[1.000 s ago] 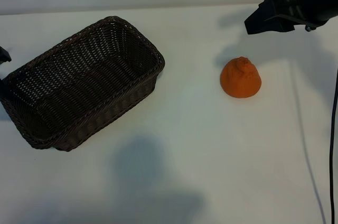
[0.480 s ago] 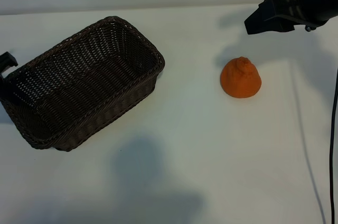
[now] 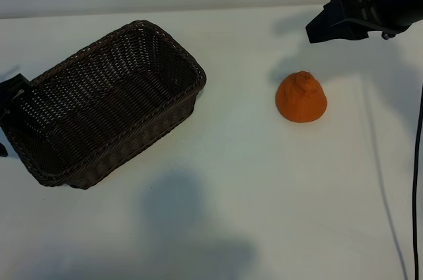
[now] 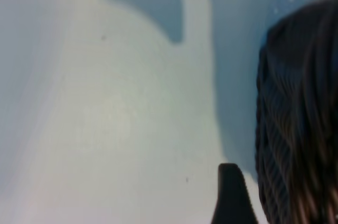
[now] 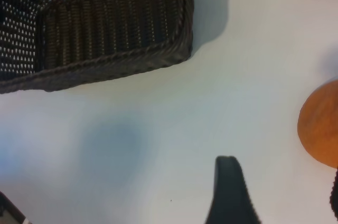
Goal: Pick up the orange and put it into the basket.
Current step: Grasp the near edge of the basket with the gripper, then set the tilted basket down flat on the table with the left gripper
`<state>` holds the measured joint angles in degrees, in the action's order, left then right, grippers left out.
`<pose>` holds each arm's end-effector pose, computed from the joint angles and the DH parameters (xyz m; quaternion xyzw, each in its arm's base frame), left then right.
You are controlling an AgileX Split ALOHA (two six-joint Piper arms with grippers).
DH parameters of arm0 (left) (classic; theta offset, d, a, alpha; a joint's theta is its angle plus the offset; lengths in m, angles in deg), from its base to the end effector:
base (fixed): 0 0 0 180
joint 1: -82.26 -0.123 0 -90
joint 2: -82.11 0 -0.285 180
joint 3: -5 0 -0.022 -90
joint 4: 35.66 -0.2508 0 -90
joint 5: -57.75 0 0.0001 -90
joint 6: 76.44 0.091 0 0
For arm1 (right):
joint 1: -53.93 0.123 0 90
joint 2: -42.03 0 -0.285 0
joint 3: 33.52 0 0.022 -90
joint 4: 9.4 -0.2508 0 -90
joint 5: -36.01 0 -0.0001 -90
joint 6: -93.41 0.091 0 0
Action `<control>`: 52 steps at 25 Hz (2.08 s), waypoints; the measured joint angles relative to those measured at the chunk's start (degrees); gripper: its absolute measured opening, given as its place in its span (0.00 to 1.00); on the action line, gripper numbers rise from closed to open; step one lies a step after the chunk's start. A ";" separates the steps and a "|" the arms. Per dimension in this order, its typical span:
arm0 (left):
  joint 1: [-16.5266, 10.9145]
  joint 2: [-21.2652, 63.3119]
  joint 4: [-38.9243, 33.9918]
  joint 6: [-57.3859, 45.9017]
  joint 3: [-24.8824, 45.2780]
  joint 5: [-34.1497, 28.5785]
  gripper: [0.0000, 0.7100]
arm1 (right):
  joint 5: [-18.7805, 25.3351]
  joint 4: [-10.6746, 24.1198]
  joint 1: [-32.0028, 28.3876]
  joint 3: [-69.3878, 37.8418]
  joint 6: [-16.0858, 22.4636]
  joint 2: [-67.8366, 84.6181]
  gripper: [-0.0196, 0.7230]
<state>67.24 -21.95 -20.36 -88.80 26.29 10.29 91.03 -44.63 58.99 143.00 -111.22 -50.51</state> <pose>0.2936 0.0604 0.1839 -0.3154 0.9412 -0.1021 0.0645 0.3048 0.0702 0.3372 -0.1340 0.9192 0.2388 0.2830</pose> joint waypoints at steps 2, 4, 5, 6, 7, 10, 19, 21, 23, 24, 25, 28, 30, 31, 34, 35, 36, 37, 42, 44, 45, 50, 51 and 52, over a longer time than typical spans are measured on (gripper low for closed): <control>0.00 -0.83 0.19 0.00 0.76 1.58 0.71 | 0.00 0.00 0.00 0.00 0.00 0.00 0.63; 0.00 -2.12 1.09 0.24 1.31 2.30 0.71 | 0.00 0.00 0.00 0.00 0.00 0.00 0.63; 0.00 -2.84 1.67 0.77 1.57 2.37 0.71 | 0.00 0.00 0.00 0.00 0.00 0.00 0.63; 0.00 -3.37 2.27 1.28 1.86 2.54 0.71 | 0.00 0.00 0.00 0.00 0.00 0.00 0.63; 0.00 -3.83 3.06 1.85 2.23 2.84 0.71 | 0.00 0.00 0.00 0.00 0.00 0.00 0.63; 0.00 -4.25 4.42 2.77 2.94 3.73 0.71 | 0.00 0.00 0.00 0.00 0.00 0.00 0.63; 0.00 -4.25 5.82 2.69 2.95 3.61 0.21 | 0.00 0.00 0.00 0.00 0.00 0.00 0.63; -0.11 -4.25 5.96 2.75 2.95 3.44 0.21 | 0.00 0.00 0.00 0.00 0.00 0.00 0.63; -0.11 -4.25 5.96 2.75 2.95 3.44 0.21 | 0.00 0.00 0.00 0.00 0.00 0.00 0.63; -0.11 -4.25 5.96 2.75 2.95 3.44 0.21 | 0.00 0.00 0.00 0.00 0.00 0.00 0.63; -0.11 -4.25 5.96 2.75 2.95 3.44 0.21 | 0.00 0.00 0.00 0.00 0.00 0.00 0.63; -0.11 -4.25 5.96 2.75 2.95 3.13 0.21 | 0.00 0.00 0.00 0.00 0.00 0.00 0.63; -0.11 -3.90 6.27 2.80 2.95 2.75 0.21 | 0.00 0.00 0.00 0.00 0.00 0.00 0.63; -0.11 -3.57 6.50 2.80 2.95 2.41 0.21 | 0.00 0.00 0.00 0.00 0.00 0.00 0.63; -0.11 -1.93 7.57 2.98 2.95 1.20 0.21 | 0.00 0.00 0.00 0.00 0.00 0.00 0.63; -0.11 -1.24 7.69 3.00 2.95 0.61 0.21 | 0.00 0.00 0.00 0.00 0.00 0.00 0.63; -0.11 -0.55 7.69 3.00 2.95 -0.26 0.21 | 0.00 0.00 0.00 0.00 0.00 0.00 0.63; -0.11 0.12 7.69 3.05 2.80 -1.17 0.21 | 0.00 0.00 0.00 0.00 0.00 0.00 0.63; -0.11 3.28 7.47 3.23 0.29 -6.16 0.21 | 0.00 0.00 0.00 0.00 0.00 0.00 0.63; -0.11 5.29 7.47 3.23 -0.89 -7.28 0.21 | 0.00 0.00 0.00 0.00 0.00 0.00 0.63; -0.11 6.03 7.52 3.23 -1.68 -8.08 0.21 | 0.00 0.00 0.00 0.00 0.00 0.00 0.63; -0.11 8.29 8.27 3.17 -6.22 -13.36 0.21 | 0.00 0.00 0.00 0.00 0.00 0.00 0.63; -0.11 8.64 8.78 3.17 -6.83 -13.99 0.21 | 0.00 0.00 0.00 0.00 0.00 0.00 0.63; -0.11 8.80 9.18 3.17 -7.48 -14.60 0.21 | 0.00 0.00 0.00 0.00 0.00 0.00 0.63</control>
<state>67.13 -13.16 -11.18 -85.63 18.82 -4.31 91.03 -44.63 58.99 143.00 -111.22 -50.51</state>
